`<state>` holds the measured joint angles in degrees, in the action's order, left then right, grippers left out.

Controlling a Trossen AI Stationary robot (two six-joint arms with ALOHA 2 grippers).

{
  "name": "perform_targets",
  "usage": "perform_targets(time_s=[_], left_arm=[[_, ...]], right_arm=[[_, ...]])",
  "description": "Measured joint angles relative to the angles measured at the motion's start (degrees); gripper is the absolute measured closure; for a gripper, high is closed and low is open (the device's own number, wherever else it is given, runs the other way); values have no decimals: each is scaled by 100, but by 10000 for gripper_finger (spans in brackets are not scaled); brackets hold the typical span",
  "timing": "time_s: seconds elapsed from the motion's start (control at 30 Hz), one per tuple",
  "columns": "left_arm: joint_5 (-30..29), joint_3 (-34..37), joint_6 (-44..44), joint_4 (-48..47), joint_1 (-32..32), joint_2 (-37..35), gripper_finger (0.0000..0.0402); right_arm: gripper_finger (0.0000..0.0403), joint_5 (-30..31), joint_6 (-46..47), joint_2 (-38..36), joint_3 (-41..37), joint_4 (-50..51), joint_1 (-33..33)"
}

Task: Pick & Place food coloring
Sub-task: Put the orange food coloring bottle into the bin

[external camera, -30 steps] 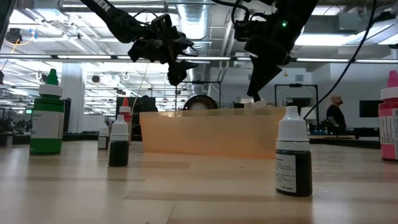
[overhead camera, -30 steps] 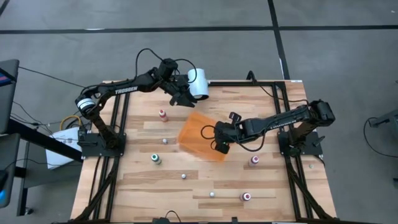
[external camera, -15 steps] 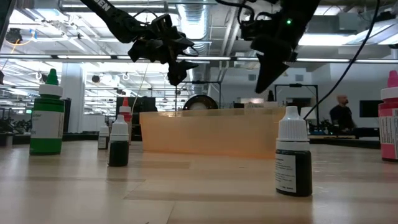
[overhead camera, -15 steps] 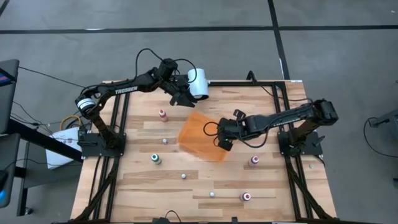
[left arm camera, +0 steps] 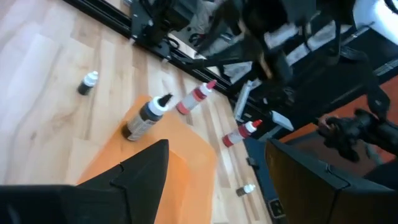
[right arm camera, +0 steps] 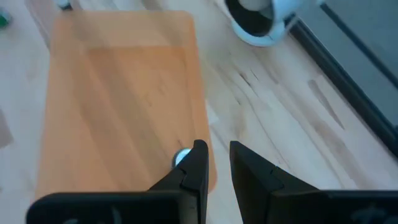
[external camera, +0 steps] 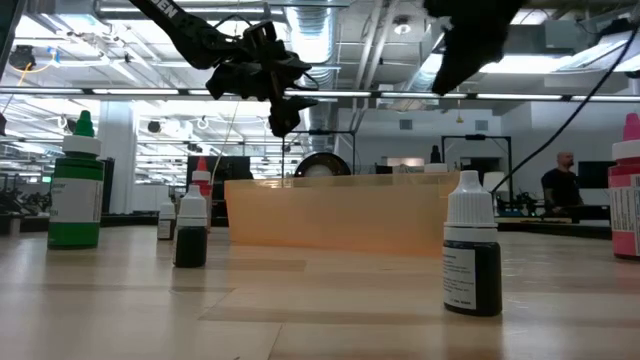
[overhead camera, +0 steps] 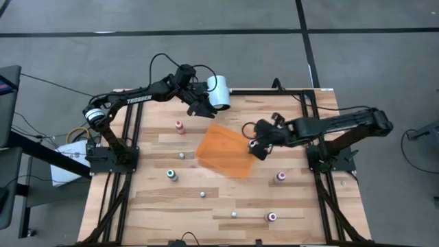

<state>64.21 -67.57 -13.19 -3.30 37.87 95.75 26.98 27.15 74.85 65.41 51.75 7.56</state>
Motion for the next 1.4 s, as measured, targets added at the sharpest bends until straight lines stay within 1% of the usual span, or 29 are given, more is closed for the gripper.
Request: perform_targets(time_s=[0.07, 0.17, 0.33, 0.4, 0.43, 0.5, 0.63, 0.8, 0.87, 1.0, 1.07, 1.13, 1.2, 1.3, 1.4], left_arm=[[108, -1, -14, -9, 0, -8, 144], [435, -2, -183, -33, 0, -10, 144], [643, -4, -464, -181, -2, -14, 144], [776, -4, -397, -229, -2, -104, 144], [720, -4, -385, -240, -21, -195, 144], [305, -4, -321, -381, -112, -492, 144], [-1015, -4, -152, -889, -438, -1271, 144], [-2981, -13, -61, -1884, -1042, -2172, 144], [-3748, -13, -74, -2317, -1344, -2451, 144], [-5480, -11, -340, -2945, -2009, -2760, 144], [-6130, -7, -389, -3061, -2336, -2814, 144], [-6553, 95, -451, -2928, -2627, -2856, 144], [-6719, 397, -504, -2452, -2857, -2917, 144], [-6680, 1095, -678, -1455, -3011, -3073, 144], [-6613, 1820, -862, -779, -3020, -3320, 144]], right_arm=[[346, 4, 282, -294, -2, 358, 68], [346, 111, 590, -641, -2, 760, 249], [346, 1205, 1173, -940, -4, 1331, 753], [346, 1510, 1411, -994, -2, 1545, 943], [346, 1588, 1528, -1008, -7, 1651, 1035], [346, 1715, 1709, -1025, -7, 1781, 1196], [346, 1840, 1894, -1019, -7, 2049, 1526], [346, 1860, 1988, -1018, -7, 2133, 1930], [346, 1990, 2106, -1018, -7, 2194, 2135], [346, 2272, 2748, -1046, -7, 2694, 2670], [346, 2384, 3187, -1083, -7, 2973, 2989], [346, 2441, 3614, -1127, -32, 3164, 3331], [346, 2448, 4012, -1219, -157, 3226, 3678], [346, 2571, 4741, -1379, -573, 3161, 4165], [346, 2630, 5550, -1519, -1022, 3160, 4556]])
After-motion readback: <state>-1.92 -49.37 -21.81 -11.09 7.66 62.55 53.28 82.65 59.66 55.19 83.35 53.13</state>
